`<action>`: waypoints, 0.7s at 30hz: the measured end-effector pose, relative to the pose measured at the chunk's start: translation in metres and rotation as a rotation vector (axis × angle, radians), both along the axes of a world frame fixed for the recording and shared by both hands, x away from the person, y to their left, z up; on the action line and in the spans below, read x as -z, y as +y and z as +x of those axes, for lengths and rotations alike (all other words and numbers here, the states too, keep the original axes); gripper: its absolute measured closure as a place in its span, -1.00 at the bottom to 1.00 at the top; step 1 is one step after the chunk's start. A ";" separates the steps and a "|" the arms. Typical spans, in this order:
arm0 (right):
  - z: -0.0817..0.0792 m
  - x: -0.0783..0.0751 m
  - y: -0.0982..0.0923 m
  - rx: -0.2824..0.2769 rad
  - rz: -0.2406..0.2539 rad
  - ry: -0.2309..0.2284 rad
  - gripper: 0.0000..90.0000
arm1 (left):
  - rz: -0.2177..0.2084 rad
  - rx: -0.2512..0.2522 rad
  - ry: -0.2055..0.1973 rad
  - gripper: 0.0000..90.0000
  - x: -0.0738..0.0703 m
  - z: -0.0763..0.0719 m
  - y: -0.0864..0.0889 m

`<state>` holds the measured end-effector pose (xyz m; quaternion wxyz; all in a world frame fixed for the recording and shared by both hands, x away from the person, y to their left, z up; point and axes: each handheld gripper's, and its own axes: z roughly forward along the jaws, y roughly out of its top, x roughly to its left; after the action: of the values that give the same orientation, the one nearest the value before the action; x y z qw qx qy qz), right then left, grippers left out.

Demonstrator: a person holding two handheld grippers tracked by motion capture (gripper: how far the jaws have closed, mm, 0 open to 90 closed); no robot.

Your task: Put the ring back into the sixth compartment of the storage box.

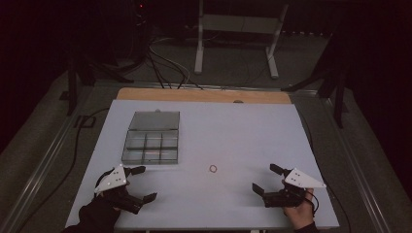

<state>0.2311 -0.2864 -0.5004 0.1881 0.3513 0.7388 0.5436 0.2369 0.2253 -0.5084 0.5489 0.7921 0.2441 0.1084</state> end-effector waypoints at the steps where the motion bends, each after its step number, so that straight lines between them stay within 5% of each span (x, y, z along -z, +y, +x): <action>1: 0.000 0.000 0.000 0.001 0.000 0.002 -1.00 | 0.014 0.002 0.002 -0.99 0.001 0.000 -0.001; 19: 0.001 0.000 0.004 0.008 -0.014 0.015 -1.00 | 0.084 0.049 -0.007 -0.99 0.000 -0.002 -0.011; 21: 0.001 0.000 0.004 0.010 -0.017 0.011 -1.00 | 0.048 0.049 0.008 -0.99 -0.003 0.000 -0.009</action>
<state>0.2324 -0.2823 -0.5002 0.1901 0.3562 0.7426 0.5343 0.2367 0.2163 -0.5054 0.5314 0.8111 0.2240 0.0975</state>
